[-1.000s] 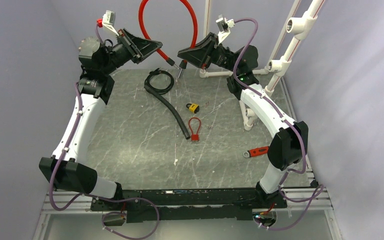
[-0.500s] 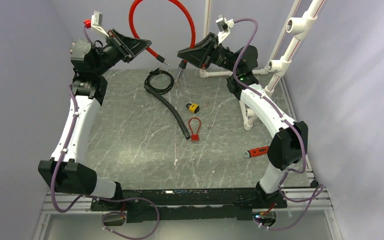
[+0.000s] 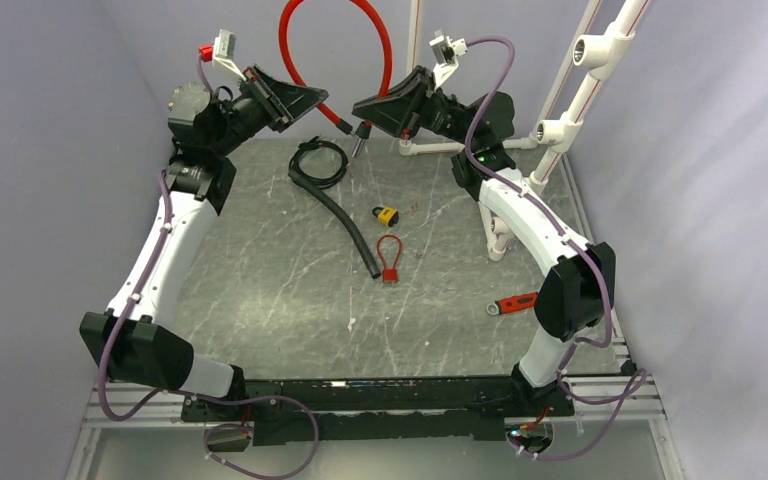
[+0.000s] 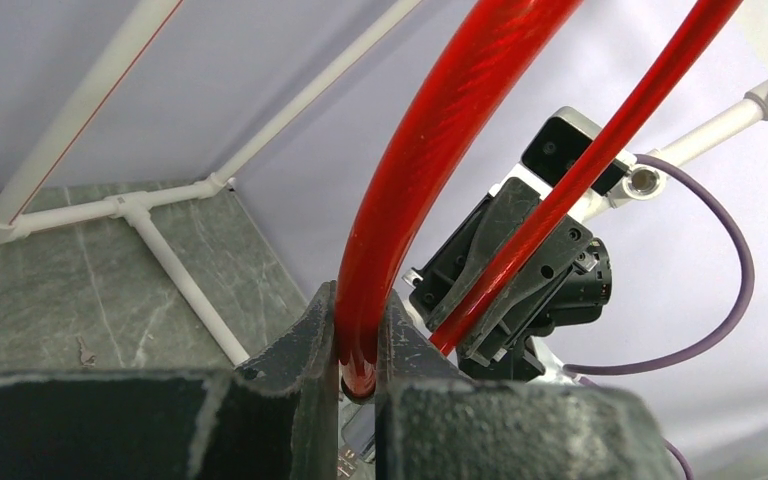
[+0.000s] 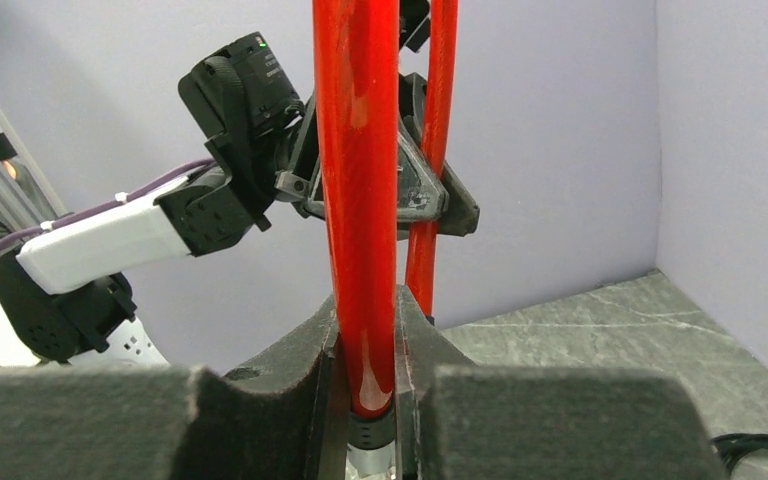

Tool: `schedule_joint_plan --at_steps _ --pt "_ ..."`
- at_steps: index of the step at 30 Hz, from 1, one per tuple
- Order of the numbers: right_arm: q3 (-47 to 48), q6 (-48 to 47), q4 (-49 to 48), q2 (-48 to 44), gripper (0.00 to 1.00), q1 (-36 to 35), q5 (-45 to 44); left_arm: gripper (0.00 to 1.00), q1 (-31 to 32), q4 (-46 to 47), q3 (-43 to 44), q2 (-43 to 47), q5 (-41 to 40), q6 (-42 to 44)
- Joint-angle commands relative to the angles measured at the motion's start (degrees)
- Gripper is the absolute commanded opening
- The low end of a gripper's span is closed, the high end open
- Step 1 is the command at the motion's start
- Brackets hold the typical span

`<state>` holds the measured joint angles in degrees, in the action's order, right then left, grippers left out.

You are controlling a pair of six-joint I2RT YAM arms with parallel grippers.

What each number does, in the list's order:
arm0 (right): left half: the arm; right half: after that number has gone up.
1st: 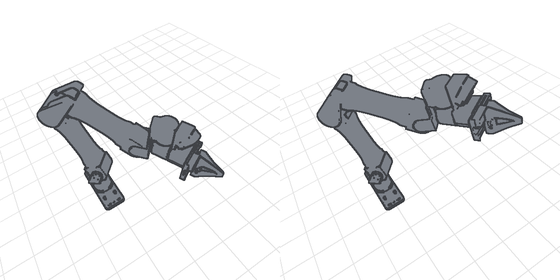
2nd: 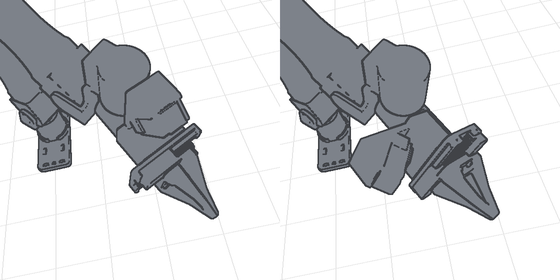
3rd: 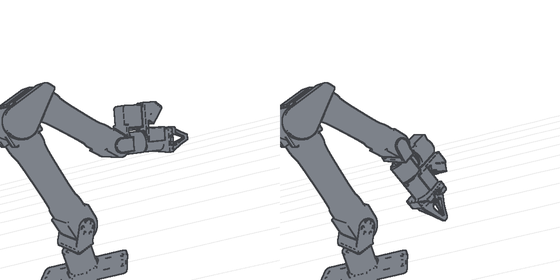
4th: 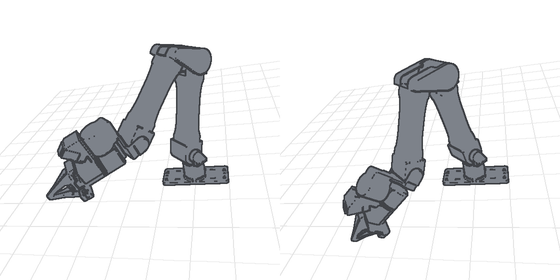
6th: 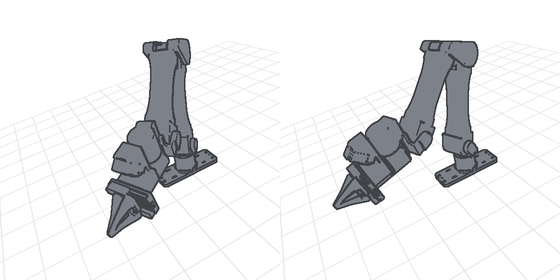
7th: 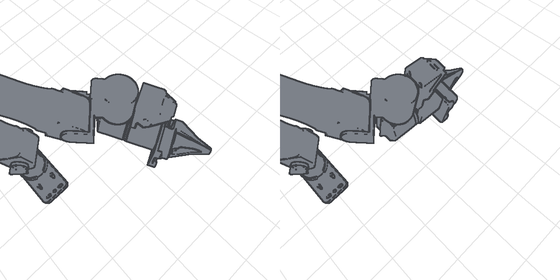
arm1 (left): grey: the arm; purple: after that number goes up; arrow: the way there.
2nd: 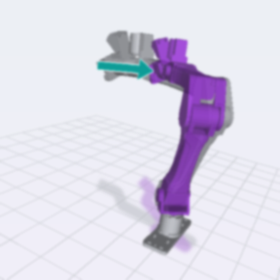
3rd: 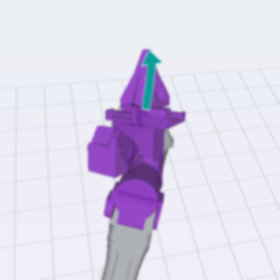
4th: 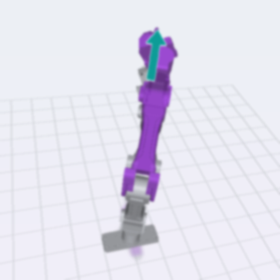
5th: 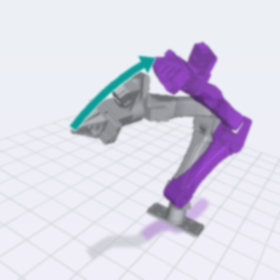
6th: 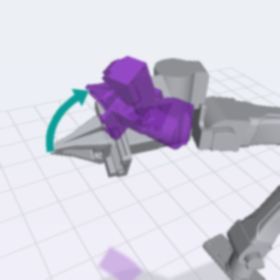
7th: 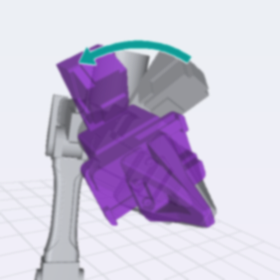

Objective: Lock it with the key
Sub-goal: Lock the lock.

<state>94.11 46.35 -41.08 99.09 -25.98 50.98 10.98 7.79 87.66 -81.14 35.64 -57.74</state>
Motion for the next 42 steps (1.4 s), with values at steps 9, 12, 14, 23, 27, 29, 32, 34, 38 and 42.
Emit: schedule_joint_plan --at_steps 9,12,14,23,27,29,32,34,38,42 --pt "1.0 -1.6 -3.6 -2.5 0.0 0.9 0.3 0.0 0.6 1.6 2.0 2.7 7.1 -1.5" --pt "1.0 -2.0 -3.3 -2.2 0.0 1.2 0.4 0.0 0.5 1.3 2.6 3.2 7.8 -0.7" --pt "0.8 -2.0 -3.4 -2.2 0.0 1.2 0.6 0.0 0.5 1.4 3.0 3.3 7.8 -0.5" --pt "-0.9 -2.3 -3.5 -2.6 0.0 1.2 1.6 0.0 0.5 0.8 6.2 3.2 8.5 0.9" --pt "-1.7 -2.7 -3.5 -2.8 0.0 1.2 1.9 0.0 0.5 -0.3 8.2 3.1 9.3 1.3" --pt "-1.8 -2.7 -3.7 -2.7 0.0 1.3 1.8 0.0 0.5 -0.6 8.9 2.8 10.3 1.3" --pt "-1.4 -1.9 -4.9 -2.3 0.0 1.6 1.7 0.0 0.5 -0.8 9.1 2.8 11.1 2.0" --pt "-0.9 -1.1 -5.6 -2.2 0.0 1.6 1.6 0.0 0.5 -2.2 8.1 3.5 9.3 3.3" --pt "-0.2 0.8 -3.5 -1.9 0.0 1.8 -0.2 0.0 0.8 0.1 5.2 5.2 7.0 11.1" --pt "1.5 7.9 8.8 -0.8 0.0 1.8 -6.0 0.0 5.0 0.9 0.3 8.9 2.1 27.3"
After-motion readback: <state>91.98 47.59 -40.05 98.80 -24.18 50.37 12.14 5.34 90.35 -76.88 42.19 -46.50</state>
